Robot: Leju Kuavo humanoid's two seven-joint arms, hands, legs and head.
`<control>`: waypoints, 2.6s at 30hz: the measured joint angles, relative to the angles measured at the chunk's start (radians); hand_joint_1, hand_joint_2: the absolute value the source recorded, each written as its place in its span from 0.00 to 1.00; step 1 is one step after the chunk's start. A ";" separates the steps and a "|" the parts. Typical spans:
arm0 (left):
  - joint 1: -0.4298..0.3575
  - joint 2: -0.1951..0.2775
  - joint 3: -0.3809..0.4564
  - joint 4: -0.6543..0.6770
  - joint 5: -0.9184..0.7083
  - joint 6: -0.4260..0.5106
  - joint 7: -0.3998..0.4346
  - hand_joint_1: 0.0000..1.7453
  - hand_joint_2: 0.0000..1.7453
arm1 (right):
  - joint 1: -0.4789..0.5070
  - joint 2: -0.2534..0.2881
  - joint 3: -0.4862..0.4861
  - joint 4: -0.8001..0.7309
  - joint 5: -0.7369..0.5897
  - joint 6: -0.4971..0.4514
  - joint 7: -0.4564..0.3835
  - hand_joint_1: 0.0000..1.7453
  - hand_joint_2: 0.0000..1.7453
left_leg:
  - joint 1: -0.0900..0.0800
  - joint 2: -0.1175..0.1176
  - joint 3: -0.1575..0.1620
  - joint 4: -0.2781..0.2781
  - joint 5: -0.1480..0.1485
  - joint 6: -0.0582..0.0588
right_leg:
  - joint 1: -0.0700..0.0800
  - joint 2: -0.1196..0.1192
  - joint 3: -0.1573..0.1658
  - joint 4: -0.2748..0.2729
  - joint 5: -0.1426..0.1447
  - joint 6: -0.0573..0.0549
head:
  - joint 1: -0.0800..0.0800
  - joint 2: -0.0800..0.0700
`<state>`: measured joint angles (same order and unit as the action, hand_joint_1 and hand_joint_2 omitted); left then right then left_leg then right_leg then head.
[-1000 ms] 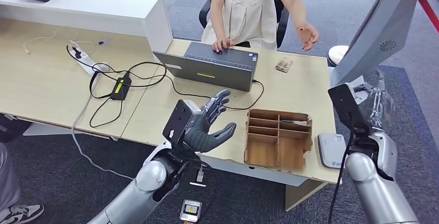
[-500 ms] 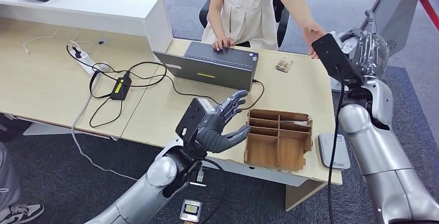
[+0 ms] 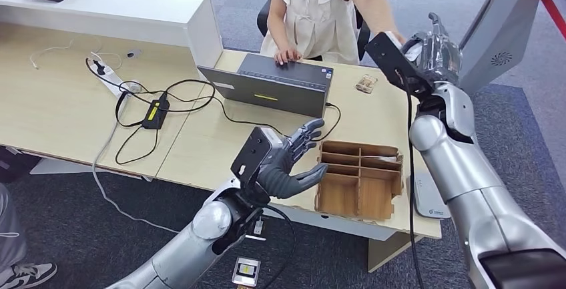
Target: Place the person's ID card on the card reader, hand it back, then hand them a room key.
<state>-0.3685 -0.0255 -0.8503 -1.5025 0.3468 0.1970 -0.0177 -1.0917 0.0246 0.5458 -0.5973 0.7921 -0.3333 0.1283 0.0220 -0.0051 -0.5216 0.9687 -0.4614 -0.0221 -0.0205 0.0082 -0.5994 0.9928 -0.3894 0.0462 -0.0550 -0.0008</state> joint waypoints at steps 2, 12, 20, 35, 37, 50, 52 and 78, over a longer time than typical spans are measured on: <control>0.000 0.000 -0.001 0.002 0.000 -0.001 0.002 0.00 1.00 | -0.010 0.010 0.007 0.025 -0.007 0.002 0.004 0.93 1.00 | 0.000 0.000 0.000 0.000 0.000 0.000 | 0.000 0.000 0.000 0.000 0.000 0.000 | 0.000 0.000; 0.000 0.000 -0.003 0.005 0.000 0.002 0.017 0.00 1.00 | -0.028 0.036 0.032 0.103 -0.017 0.004 0.012 0.09 1.00 | 0.000 0.000 0.000 0.000 0.000 0.000 | 0.000 0.000 0.000 0.000 0.000 0.000 | 0.000 0.000; 0.001 0.001 -0.006 0.006 0.004 0.012 0.026 0.00 1.00 | -0.032 0.041 0.050 0.137 -0.023 -0.006 0.012 0.00 1.00 | 0.000 0.000 0.000 0.000 0.000 0.000 | 0.000 0.000 0.000 0.000 0.000 0.000 | 0.000 0.000; 0.014 0.007 -0.003 0.005 -0.011 0.103 0.022 0.00 1.00 | -0.010 0.044 0.055 0.093 -0.332 -0.073 -0.179 0.00 1.00 | 0.000 0.000 0.001 0.000 0.000 0.000 | 0.000 0.000 0.000 0.000 0.000 0.000 | 0.000 0.000; 0.024 0.013 0.000 0.000 -0.019 0.119 0.021 0.00 1.00 | 0.032 0.037 0.054 0.035 -0.387 -0.068 -0.170 0.00 1.00 | 0.000 0.000 0.001 0.000 0.000 0.000 | 0.000 0.000 0.000 0.000 0.000 0.000 | 0.000 0.000; 0.092 0.055 0.051 -0.063 -0.074 0.118 0.016 0.00 1.00 | 0.396 -0.128 0.015 -0.455 -0.329 0.082 -0.067 0.00 1.00 | 0.000 0.001 0.001 0.000 -0.001 0.000 | 0.000 0.001 0.000 -0.001 0.000 0.000 | 0.000 0.000; 0.094 0.056 0.057 -0.066 -0.078 0.114 0.014 0.00 1.00 | 0.428 -0.150 0.013 -0.504 -0.296 0.089 -0.054 0.00 1.00 | 0.000 0.000 0.001 0.000 -0.001 0.000 | 0.000 0.000 0.001 -0.001 0.000 0.000 | 0.000 0.000; 0.090 0.047 0.104 -0.079 -0.070 0.108 -0.012 0.00 1.00 | 0.613 -0.255 0.068 -0.711 0.298 0.244 0.082 0.00 1.00 | 0.000 0.000 0.001 0.000 0.000 0.000 | 0.000 0.001 0.001 -0.001 0.000 0.000 | 0.000 0.000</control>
<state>-0.2783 0.0211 -0.7462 -1.5820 0.2766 0.3047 -0.0298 -0.4790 -0.2304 0.6141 -1.3082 1.0904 -0.0891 0.2105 0.0221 -0.0046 -0.5205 0.9683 -0.4618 -0.0221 -0.0203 0.0089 -0.5982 0.9921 -0.3895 0.0462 -0.0551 -0.0009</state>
